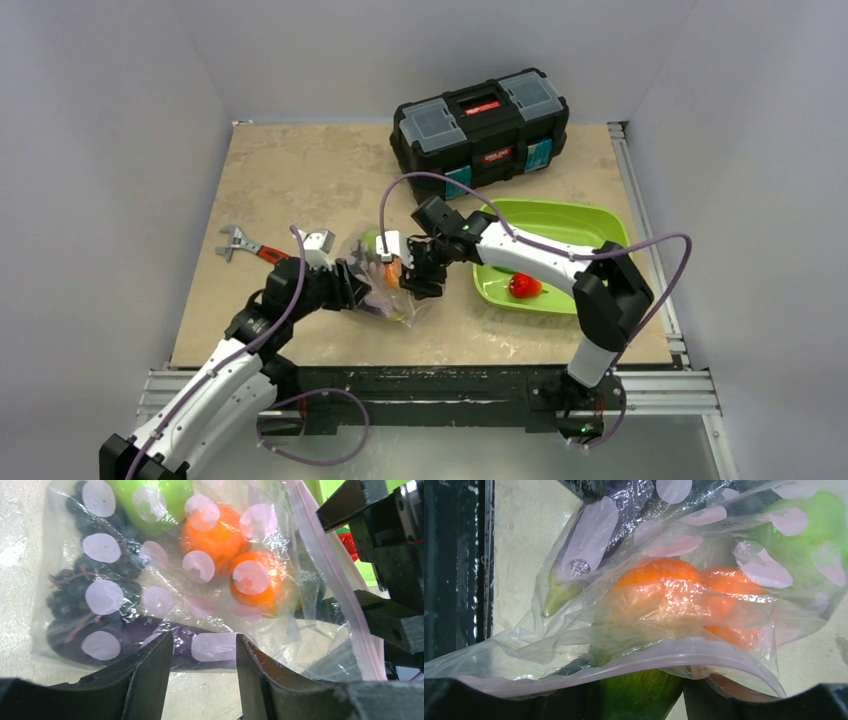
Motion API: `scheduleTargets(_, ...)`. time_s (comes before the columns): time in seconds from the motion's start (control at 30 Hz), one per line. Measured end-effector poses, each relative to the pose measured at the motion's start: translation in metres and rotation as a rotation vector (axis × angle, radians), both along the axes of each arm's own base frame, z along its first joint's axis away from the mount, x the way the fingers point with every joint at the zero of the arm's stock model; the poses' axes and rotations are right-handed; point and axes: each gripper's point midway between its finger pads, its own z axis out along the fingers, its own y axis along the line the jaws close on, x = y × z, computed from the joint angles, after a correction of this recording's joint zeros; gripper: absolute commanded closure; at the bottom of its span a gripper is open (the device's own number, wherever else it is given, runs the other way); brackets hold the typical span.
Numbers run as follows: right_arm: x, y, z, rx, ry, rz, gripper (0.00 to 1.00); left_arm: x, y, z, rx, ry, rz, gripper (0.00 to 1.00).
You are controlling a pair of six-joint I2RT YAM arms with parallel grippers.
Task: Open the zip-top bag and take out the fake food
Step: Pick up the fake fruit from the zipper food storage bag.
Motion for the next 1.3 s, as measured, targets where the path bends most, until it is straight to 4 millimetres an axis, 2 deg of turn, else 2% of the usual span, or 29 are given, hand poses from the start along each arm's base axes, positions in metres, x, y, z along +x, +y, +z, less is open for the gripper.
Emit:
scheduleTargets(0.17,0.003,-0.015,0.020,0.007,-0.064,0.035,0.96,-0.004,0.004,0.006,-0.009,-0.018,0.011,0.41)
scheduleTargets(0.37,0.010,-0.038,0.047,0.035,-0.124,0.062,0.97,-0.008,0.009,0.009,-0.007,-0.029,0.025,0.41)
scheduleTargets(0.6,0.012,-0.070,0.055,0.036,-0.122,0.075,0.98,-0.011,0.012,0.012,-0.009,-0.044,0.035,0.38)
scheduleTargets(0.7,0.013,-0.083,0.065,0.056,-0.128,0.064,0.98,-0.011,0.014,0.014,-0.010,-0.054,0.042,0.37)
scheduleTargets(0.87,0.016,-0.098,0.082,0.097,-0.150,0.051,0.98,-0.012,0.016,0.011,-0.001,-0.043,0.048,0.35)
scheduleTargets(1.3,0.020,-0.134,0.093,0.100,-0.143,-0.010,0.98,-0.015,0.019,0.015,-0.002,-0.062,0.057,0.27)
